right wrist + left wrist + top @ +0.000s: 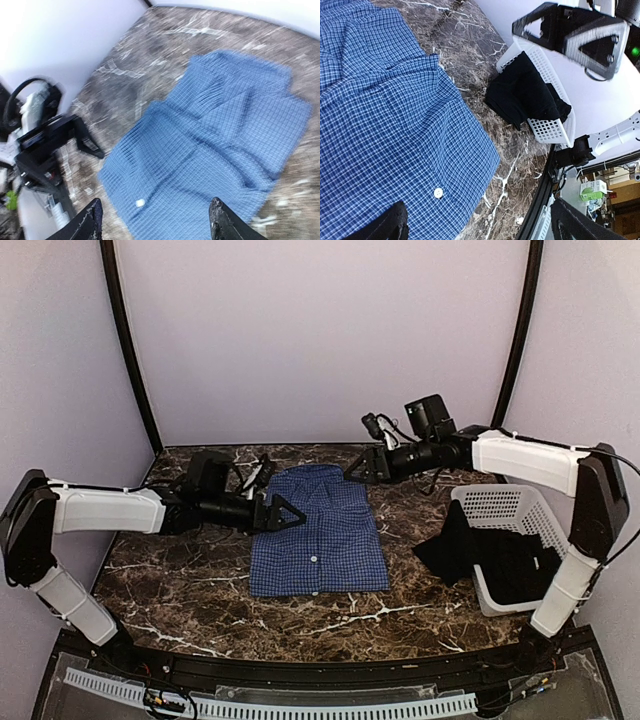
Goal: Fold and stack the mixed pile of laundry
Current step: Smooth out the 2/3-rectangle-folded shirt at the center of the board.
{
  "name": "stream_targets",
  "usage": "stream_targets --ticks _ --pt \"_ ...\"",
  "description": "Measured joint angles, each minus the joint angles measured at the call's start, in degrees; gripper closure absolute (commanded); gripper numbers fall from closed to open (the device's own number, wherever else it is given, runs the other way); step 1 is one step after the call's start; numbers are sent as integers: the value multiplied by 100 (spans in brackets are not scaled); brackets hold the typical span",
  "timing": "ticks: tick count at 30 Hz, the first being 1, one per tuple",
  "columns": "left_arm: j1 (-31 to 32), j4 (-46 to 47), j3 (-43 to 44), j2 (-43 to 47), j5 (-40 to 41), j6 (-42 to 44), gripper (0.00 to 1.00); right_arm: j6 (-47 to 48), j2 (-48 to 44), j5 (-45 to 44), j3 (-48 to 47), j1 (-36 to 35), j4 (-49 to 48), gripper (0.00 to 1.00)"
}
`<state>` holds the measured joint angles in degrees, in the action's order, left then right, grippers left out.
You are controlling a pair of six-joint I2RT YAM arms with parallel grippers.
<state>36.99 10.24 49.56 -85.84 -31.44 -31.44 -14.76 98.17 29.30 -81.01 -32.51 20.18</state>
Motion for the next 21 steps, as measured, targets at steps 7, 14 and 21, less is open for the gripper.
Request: stream_targets --ticks 7,14,21 --pt "-20 979 -52 -1172 -608 -570 1 -1069 896 1471 1231 -439 -1434 34" --pt "-450 2146 -651 -1937 -933 -1086 1 -1517 1753 2155 1947 -249 -2500 37" --pt "-616 3032 -1281 -1827 -1049 -1257 1 -1591 1700 2330 2575 -46 -3370 40"
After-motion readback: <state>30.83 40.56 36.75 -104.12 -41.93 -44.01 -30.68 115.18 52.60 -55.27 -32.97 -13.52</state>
